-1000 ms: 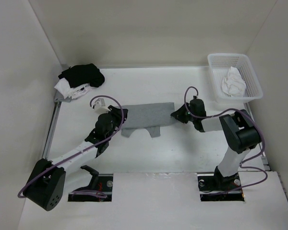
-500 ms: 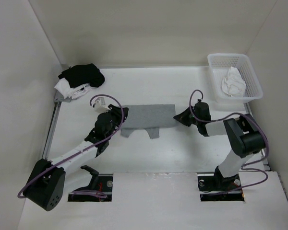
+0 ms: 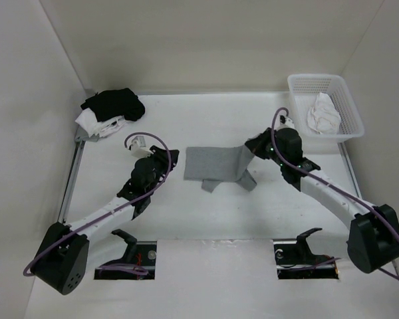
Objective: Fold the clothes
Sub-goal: Fold the tank top
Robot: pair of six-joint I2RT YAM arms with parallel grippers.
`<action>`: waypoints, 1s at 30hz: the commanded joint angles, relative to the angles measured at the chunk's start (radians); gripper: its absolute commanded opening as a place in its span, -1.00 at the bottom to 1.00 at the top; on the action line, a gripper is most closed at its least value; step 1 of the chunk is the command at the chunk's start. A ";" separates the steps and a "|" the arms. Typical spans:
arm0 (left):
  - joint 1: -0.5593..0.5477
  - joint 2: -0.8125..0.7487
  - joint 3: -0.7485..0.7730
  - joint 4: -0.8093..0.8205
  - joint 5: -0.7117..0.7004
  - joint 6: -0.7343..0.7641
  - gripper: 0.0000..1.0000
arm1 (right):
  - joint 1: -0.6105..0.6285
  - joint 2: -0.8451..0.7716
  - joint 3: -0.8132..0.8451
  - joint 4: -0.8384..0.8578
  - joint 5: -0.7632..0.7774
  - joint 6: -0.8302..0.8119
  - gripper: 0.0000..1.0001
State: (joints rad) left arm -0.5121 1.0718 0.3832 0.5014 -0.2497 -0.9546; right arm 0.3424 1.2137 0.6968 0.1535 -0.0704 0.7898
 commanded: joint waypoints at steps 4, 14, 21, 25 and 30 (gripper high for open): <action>0.027 -0.111 -0.056 0.040 0.010 -0.018 -0.58 | 0.236 0.119 0.251 -0.184 0.170 -0.141 -0.97; 0.128 -0.213 -0.142 0.011 0.072 -0.036 -0.54 | 0.457 0.545 0.582 -0.285 0.216 -0.094 -0.94; 0.205 -0.250 -0.168 -0.006 0.110 -0.046 -0.49 | 0.569 0.690 0.727 -0.244 0.210 -0.014 -0.36; 0.211 -0.224 -0.152 -0.004 0.109 -0.038 -0.44 | 0.576 0.623 0.695 -0.229 0.195 -0.018 -0.12; 0.163 -0.124 -0.096 0.011 0.099 -0.021 -0.31 | 0.516 0.401 0.451 -0.114 0.201 -0.056 -0.17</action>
State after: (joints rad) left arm -0.3229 0.9131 0.2279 0.4671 -0.1604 -0.9909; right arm 0.9066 1.7649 1.2339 -0.0616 0.1081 0.7509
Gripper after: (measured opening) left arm 0.335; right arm 0.431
